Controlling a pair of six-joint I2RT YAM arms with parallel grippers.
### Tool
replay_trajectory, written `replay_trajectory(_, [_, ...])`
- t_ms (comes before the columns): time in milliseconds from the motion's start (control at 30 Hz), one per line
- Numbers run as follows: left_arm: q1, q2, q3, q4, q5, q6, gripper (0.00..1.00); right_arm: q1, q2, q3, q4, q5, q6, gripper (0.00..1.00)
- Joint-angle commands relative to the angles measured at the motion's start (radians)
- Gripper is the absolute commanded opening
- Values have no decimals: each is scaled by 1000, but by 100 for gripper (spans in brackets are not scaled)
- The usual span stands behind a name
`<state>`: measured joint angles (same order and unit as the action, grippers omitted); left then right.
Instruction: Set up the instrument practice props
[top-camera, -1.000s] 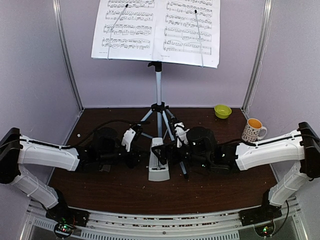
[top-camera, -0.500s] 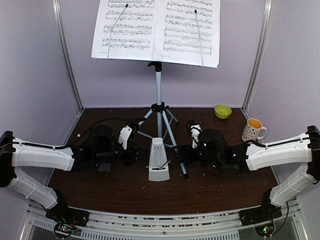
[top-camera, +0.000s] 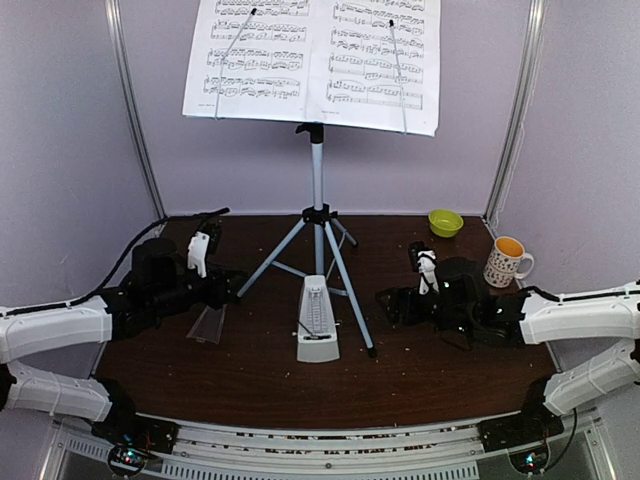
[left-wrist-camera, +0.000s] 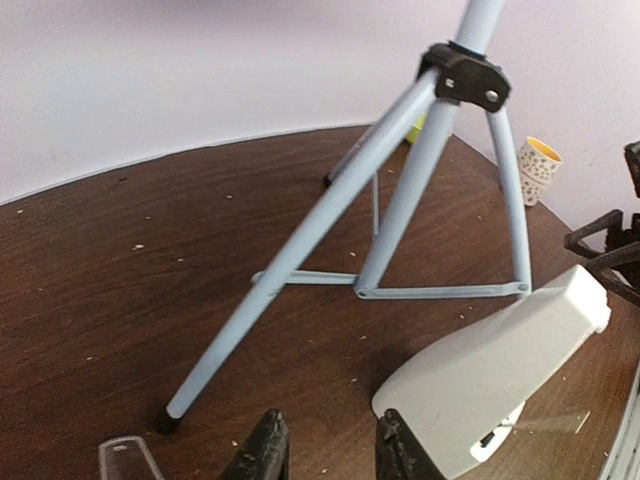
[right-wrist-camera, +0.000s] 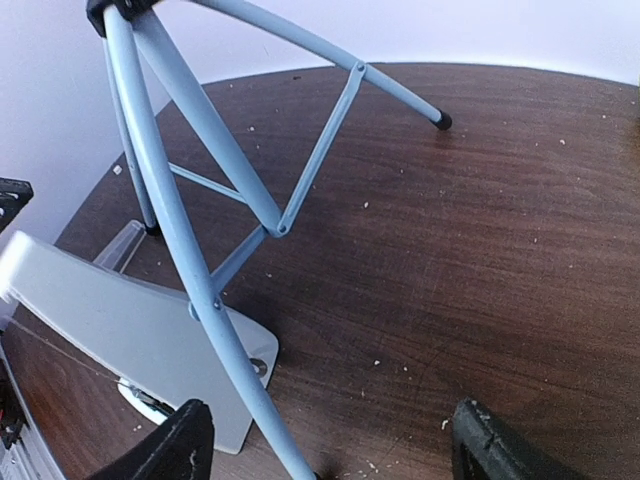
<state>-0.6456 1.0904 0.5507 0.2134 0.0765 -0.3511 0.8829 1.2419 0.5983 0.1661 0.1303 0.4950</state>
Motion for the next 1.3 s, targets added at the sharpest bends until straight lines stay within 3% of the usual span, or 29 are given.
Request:
replay_trajectory(0, [87, -81, -13, -80, -35, -39, 32, -44, -85, -18, 36, -84, -13, 86])
replay_trajectory(267, [212, -202, 20, -210, -63, -28, 34, -184, -224, 8, -37, -178, -60, 94])
replay_trajectory(567, [224, -200, 228, -406, -121, 87, 38, -371, -341, 160, -202, -274, -194, 100])
replay_trajectory(667, [224, -180, 289, -455, -132, 91, 49, -421, -363, 195, -238, -310, -211, 100])
replay_trajectory(800, [224, -187, 324, -489, -158, 73, 75, -467, -393, 205, -265, -335, -217, 100])
replay_trajectory(867, [225, -199, 328, -503, -178, 66, 95, -478, -410, 198, -274, -339, -209, 100])
replay_trajectory(1267, [224, -304, 225, -588, -291, -36, 98, -489, -528, 43, -259, -330, -122, 100])
